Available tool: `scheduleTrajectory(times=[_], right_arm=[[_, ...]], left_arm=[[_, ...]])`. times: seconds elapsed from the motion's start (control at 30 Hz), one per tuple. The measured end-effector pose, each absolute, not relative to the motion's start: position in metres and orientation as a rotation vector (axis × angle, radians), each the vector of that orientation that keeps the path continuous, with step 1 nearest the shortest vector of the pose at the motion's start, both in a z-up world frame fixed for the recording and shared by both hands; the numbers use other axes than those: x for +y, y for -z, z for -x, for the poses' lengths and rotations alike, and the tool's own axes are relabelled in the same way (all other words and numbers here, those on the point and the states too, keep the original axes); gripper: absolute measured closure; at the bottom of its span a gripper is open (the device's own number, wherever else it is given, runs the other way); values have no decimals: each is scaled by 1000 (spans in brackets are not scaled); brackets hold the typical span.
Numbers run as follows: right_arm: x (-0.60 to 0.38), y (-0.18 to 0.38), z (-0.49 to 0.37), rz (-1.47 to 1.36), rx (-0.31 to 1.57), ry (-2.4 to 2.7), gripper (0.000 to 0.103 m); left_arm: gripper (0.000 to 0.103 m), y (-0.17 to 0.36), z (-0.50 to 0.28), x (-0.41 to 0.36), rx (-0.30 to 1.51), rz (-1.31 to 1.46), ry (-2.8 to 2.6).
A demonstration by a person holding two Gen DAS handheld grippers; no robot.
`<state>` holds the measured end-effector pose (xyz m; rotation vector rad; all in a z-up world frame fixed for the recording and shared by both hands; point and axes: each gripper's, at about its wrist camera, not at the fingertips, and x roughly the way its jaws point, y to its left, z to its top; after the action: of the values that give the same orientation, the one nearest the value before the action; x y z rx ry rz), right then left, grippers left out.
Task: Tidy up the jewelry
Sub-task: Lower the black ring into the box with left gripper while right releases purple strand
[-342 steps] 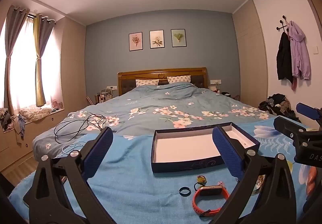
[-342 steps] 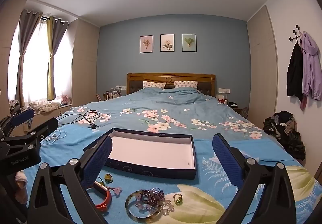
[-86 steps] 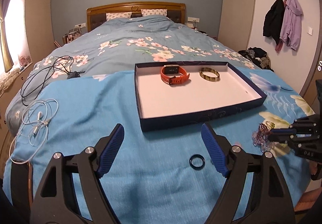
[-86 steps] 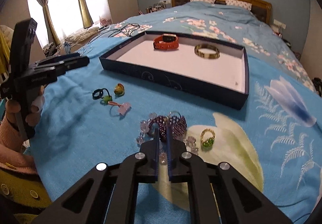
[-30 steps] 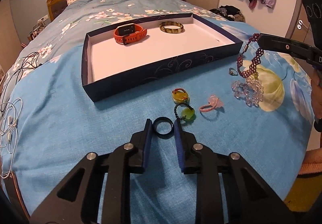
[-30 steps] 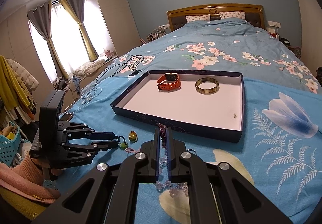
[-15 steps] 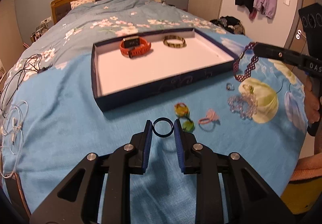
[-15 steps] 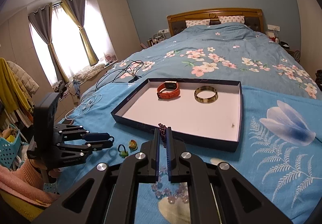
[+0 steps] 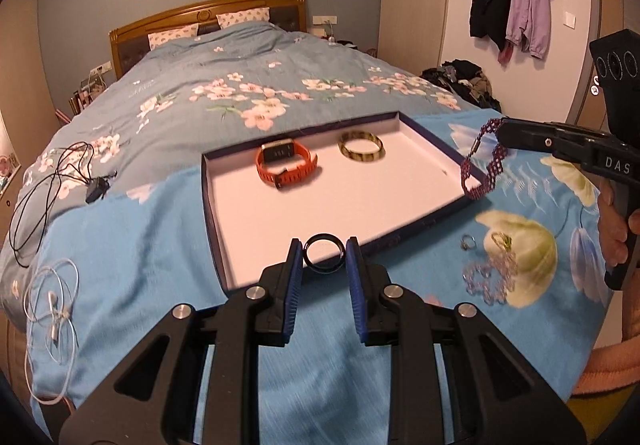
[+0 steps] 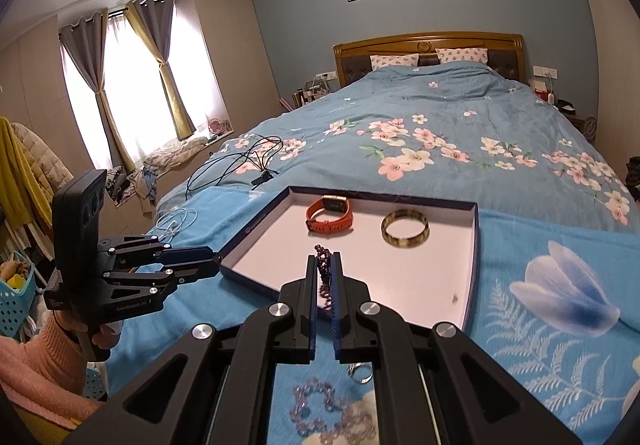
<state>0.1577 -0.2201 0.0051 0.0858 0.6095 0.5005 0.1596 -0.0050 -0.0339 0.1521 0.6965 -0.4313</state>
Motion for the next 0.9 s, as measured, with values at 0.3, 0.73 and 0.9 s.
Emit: scheduleTrajectory(times=[0.3, 0.73, 0.9], right_arm=[[-221, -4, -194, -87, 617, -476, 98], [-231, 15, -249, -132, 676, -415, 98], [-231, 24, -264, -117, 686, -360, 98]], left_arm=[[81, 29, -185, -16, 692, -177, 428], [81, 44, -232, -22, 757, -160, 397], [81, 52, -250, -27, 786, -168, 378]])
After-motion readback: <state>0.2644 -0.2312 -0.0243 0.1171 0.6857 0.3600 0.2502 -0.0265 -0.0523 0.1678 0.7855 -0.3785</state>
